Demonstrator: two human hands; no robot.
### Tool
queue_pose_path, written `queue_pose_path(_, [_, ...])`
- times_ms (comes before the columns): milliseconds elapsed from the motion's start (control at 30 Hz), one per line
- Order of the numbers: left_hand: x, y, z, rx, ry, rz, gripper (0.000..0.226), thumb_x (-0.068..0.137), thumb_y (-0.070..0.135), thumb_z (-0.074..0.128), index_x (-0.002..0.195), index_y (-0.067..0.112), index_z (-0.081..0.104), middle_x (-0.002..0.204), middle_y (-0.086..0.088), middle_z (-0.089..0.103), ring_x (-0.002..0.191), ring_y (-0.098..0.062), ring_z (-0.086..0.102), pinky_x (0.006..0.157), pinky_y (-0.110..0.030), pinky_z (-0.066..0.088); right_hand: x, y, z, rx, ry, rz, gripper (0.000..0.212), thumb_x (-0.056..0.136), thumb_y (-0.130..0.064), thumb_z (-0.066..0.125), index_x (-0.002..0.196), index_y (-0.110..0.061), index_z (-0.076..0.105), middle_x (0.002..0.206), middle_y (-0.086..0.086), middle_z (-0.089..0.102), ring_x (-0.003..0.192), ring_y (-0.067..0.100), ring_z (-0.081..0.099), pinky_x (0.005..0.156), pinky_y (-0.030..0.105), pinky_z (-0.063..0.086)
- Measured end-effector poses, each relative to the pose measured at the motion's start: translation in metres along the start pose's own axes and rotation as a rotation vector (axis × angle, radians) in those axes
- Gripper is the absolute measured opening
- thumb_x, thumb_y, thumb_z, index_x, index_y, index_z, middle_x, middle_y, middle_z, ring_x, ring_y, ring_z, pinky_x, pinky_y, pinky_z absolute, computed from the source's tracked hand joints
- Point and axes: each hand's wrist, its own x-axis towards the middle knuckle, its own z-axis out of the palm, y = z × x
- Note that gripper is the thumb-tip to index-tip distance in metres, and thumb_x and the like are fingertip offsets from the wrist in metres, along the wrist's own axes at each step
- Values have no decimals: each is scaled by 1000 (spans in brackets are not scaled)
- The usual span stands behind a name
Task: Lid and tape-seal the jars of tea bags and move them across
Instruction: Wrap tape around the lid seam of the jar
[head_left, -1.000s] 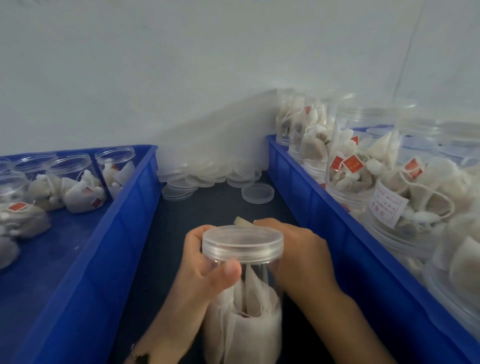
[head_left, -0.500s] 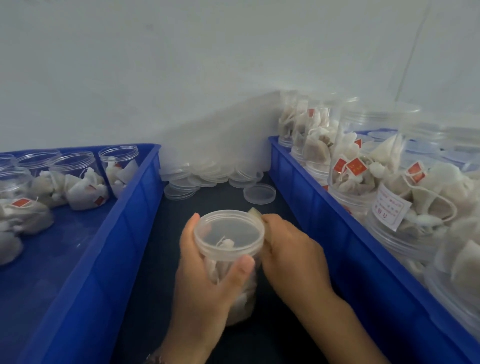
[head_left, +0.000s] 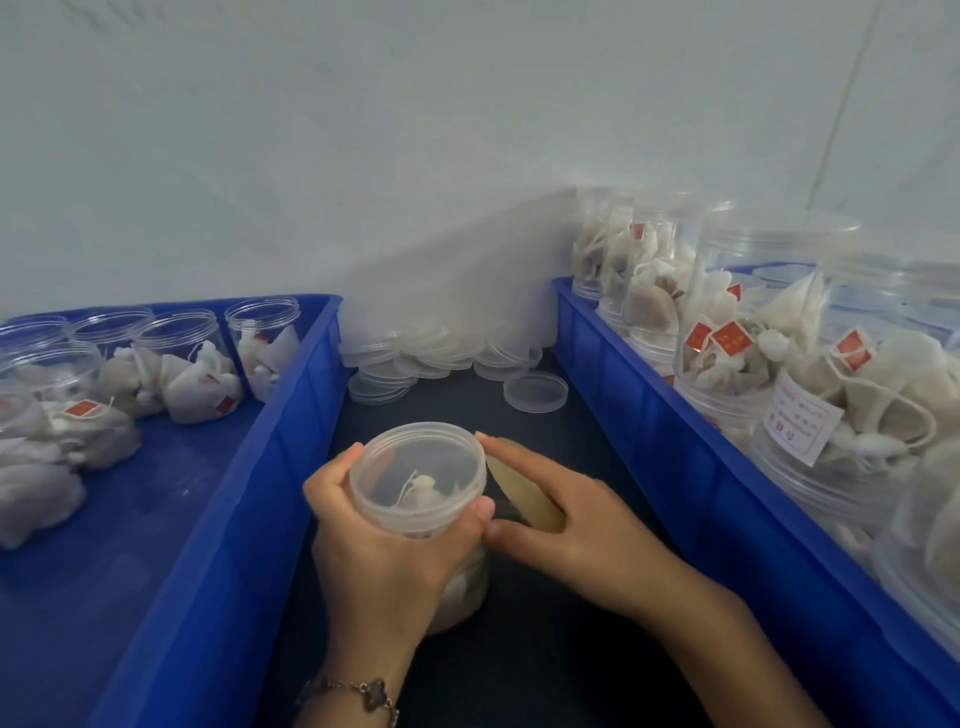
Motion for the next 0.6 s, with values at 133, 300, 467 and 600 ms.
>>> queue_pose_path(133, [2, -3, -2, 7, -26, 10, 113, 34, 72, 78, 132, 34, 36, 109, 27, 49, 99, 22, 46, 72, -3, 37, 0, 3, -7, -69, 70, -23, 51, 79, -73, 48, 124, -75, 25, 128, -35, 37, 121, -11, 35, 92, 17, 32])
queue_pose_path(300, [2, -1, 2, 27, -15, 3, 89, 37, 70, 70, 115, 36, 42, 111, 16, 54, 93, 14, 50, 68, 2, 38, 3, 3, -2, -309, 152, 7, 44, 71, -80, 23, 112, -85, 7, 113, -18, 52, 88, -6, 42, 70, 10, 32])
queue_pose_path(467, [-3, 2, 11, 67, 69, 3, 84, 36, 71, 66, 108, 36, 40, 107, 15, 51, 88, 3, 50, 65, -2, 33, 2, 7, 12, -520, 480, -234, 53, 87, -60, 38, 137, -53, 21, 74, -7, 55, 61, 8, 52, 56, 28, 52])
queue_pose_path(600, [-4, 3, 15, 100, 132, 18, 82, 39, 70, 66, 108, 33, 41, 108, 11, 50, 94, -10, 52, 69, -8, 33, 3, 8, 18, -639, 688, -359, 45, 90, -41, 51, 132, -24, 51, 68, -3, 56, 51, 8, 49, 43, 23, 48])
